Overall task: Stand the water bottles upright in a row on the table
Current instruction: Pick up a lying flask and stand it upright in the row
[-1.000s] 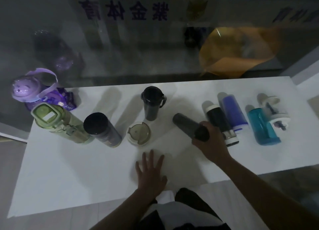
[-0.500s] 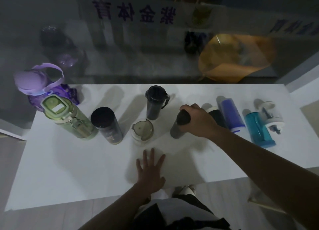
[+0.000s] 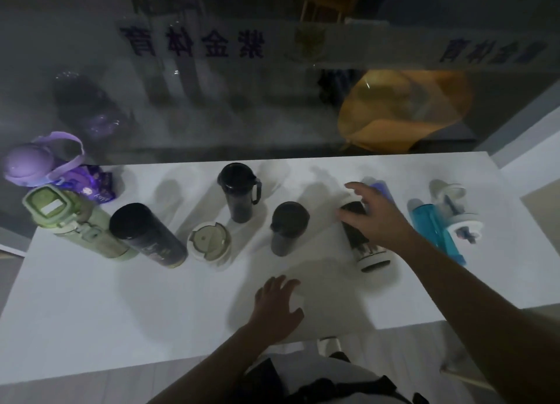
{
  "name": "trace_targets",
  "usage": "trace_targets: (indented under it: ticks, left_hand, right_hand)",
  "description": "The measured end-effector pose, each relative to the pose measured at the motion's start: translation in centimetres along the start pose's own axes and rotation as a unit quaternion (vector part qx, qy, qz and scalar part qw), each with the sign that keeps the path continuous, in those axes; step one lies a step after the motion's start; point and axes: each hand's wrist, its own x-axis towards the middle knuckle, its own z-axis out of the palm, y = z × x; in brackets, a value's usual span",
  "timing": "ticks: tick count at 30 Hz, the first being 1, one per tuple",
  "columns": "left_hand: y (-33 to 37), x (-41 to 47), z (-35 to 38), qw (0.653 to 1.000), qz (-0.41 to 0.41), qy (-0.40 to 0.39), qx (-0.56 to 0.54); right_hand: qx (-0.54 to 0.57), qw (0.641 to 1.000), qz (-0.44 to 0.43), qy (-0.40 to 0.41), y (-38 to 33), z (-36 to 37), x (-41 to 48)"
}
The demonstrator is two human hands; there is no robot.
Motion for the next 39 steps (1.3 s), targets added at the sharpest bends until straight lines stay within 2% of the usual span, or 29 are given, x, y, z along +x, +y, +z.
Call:
trace_targets:
  ticks: [3, 5, 10, 12, 15, 17, 19, 21, 23, 28, 30, 33, 39]
  left_hand:
    - [4.4, 1.7, 0.7, 0.998, -0.007, 0.013, -0.062]
    - [7.5, 2.9, 1.4, 0.993, -0.017, 0.023, -0.110]
    - [15.3, 7.1, 3.4, 0.960, -0.094, 0.063, -0.256]
    - [17.6, 9.0, 4.3, 0.930, -0.134, 0.088, -0.332]
    - [20.0, 11.7, 5.9, 0.846, -0.228, 0.114, -0.469]
    - [21.0, 12.9, 6.7, 0.805, -0.248, 0.153, -0.517]
    - [21.5, 13.4, 6.9, 0.777, -0.252, 0.182, -0.547]
    - [21.5, 13.2, 6.8, 0.765, -0.252, 0.187, -0.562]
    - [20.8, 12.6, 6.7, 0.781, -0.253, 0.201, -0.534]
    - [18.7, 9.7, 5.3, 0.894, -0.220, 0.265, -0.287]
    - [18.6, 8.7, 3.9, 0.925, -0.184, 0.278, -0.183]
    - [19.4, 8.0, 0.7, 0.941, -0.137, 0.292, -0.102]
    - [21.2, 9.6, -6.7, 0.958, -0.132, 0.252, -0.034]
  right_hand:
    - [-0.005, 0.998, 0.045, 0.054, 6.0, -2.0, -1.7]
    - [0.014, 0.996, 0.042, 0.074, 9.7, -2.3, -3.2]
    - [0.076, 0.994, 0.026, 0.074, 16.4, -1.9, -6.0]
    - [0.069, 0.995, 0.006, 0.073, 18.4, -1.7, -6.5]
    - [0.038, 0.997, 0.010, 0.066, 21.1, -1.9, -6.9]
    - [0.048, 0.997, 0.014, 0.055, 22.3, -2.4, -6.9]
    - [0.055, 0.998, 0.009, 0.042, 23.3, -2.8, -6.7]
    - [0.068, 0.997, 0.006, 0.030, 23.8, -3.4, -6.5]
    - [0.084, 0.996, 0.000, 0.018, 23.9, -3.8, -6.0]
    - [0.109, 0.993, -0.030, 0.017, 23.9, -3.5, -4.7]
    - [0.116, 0.992, -0.037, 0.010, 23.6, -3.2, -4.1]
    - [0.118, 0.992, -0.045, 0.005, 23.4, -2.6, -3.7]
    - [0.127, 0.991, -0.050, 0.017, 23.3, -2.7, -3.7]
